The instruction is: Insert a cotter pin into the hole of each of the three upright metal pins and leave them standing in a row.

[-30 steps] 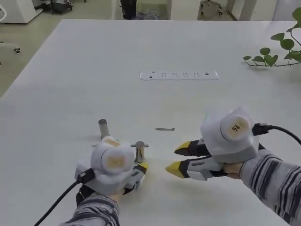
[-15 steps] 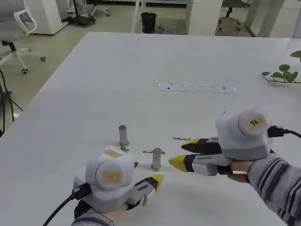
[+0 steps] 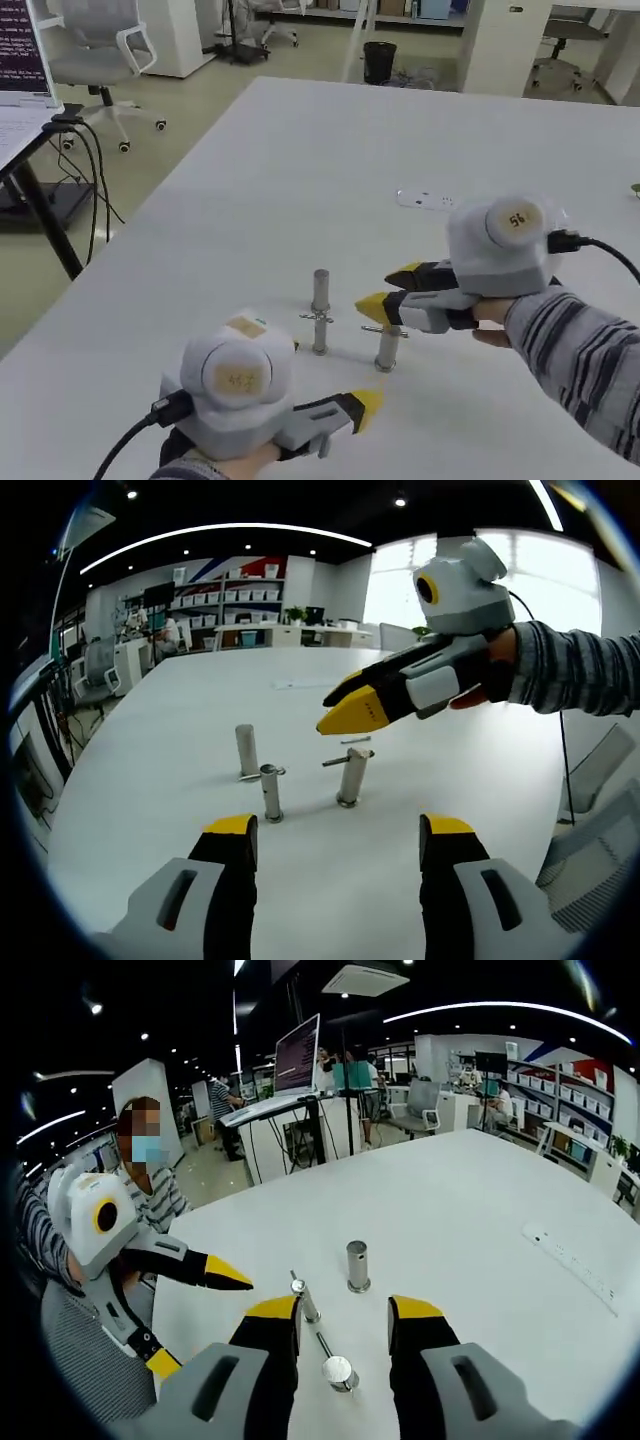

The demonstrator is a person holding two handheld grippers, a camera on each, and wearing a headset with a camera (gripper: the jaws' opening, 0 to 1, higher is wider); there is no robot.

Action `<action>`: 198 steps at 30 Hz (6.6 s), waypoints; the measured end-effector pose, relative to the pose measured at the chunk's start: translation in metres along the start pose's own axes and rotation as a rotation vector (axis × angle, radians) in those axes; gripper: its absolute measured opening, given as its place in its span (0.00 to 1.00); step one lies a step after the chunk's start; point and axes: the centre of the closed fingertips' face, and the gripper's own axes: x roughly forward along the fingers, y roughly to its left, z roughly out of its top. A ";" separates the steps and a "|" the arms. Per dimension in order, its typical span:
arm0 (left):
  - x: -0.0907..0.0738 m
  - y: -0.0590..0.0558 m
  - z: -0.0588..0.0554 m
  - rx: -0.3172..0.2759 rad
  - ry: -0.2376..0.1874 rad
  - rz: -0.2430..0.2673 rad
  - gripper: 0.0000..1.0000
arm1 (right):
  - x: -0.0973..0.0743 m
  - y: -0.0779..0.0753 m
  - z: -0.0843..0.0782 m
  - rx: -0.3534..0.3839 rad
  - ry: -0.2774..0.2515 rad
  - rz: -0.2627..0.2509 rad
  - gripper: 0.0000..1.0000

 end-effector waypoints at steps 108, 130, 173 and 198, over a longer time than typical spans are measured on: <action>-0.004 0.002 0.003 0.105 -0.013 -0.007 0.97 | -0.081 0.000 -0.116 0.049 0.244 -0.147 0.09; -0.005 0.000 0.005 0.105 -0.020 -0.018 0.97 | -0.051 0.045 -0.098 -0.020 0.203 -0.073 0.09; -0.003 -0.012 0.002 0.150 -0.003 -0.048 0.97 | -0.090 0.024 -0.110 -0.011 0.196 -0.063 0.25; -0.001 -0.015 -0.004 0.156 0.020 -0.061 0.96 | -0.069 -0.069 -0.107 -0.209 0.435 -0.040 0.19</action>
